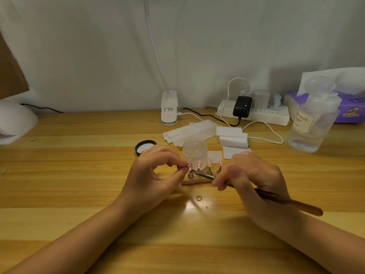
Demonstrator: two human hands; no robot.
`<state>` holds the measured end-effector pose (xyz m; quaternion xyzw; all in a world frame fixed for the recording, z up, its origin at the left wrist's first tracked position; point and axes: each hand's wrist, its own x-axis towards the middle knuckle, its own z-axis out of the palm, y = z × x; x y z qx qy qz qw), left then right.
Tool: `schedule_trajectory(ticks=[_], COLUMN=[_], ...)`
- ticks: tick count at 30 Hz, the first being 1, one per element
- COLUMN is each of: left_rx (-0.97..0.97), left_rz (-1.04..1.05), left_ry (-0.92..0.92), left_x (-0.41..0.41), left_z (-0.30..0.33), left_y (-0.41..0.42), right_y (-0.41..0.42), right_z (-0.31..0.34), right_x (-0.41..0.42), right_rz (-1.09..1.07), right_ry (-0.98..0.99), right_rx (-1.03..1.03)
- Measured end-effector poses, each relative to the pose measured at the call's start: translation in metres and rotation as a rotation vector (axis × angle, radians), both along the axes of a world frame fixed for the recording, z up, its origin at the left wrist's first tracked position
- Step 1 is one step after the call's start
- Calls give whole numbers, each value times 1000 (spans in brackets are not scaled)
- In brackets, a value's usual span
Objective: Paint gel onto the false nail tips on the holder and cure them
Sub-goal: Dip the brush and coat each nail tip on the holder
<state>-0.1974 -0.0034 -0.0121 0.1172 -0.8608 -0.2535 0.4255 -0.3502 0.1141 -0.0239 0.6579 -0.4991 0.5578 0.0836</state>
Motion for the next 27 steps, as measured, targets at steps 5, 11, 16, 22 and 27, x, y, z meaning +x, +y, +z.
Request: schedule_trajectory(ticks=[5,11,16,22,27], left_rx=[-20,-31,-8,-3,0], left_rz=[8,6,-6,-11,-19], left_ry=[-10,-4,15,13,14], left_x=[0,-1,-1,-1,0], left_z=[-1,-2,-3,-3,-3], left_y=[-1,-1,-2,-3,-4], right_y=[-1,1,1,-1,3], right_z=[0,1,4,3,4], right_x=[-1,1,2,3,3], right_rz=[-11,30,7,15,47], right_ry=[-36,-87,-126,-90,-183], right_rx=[26,23,40,61,67])
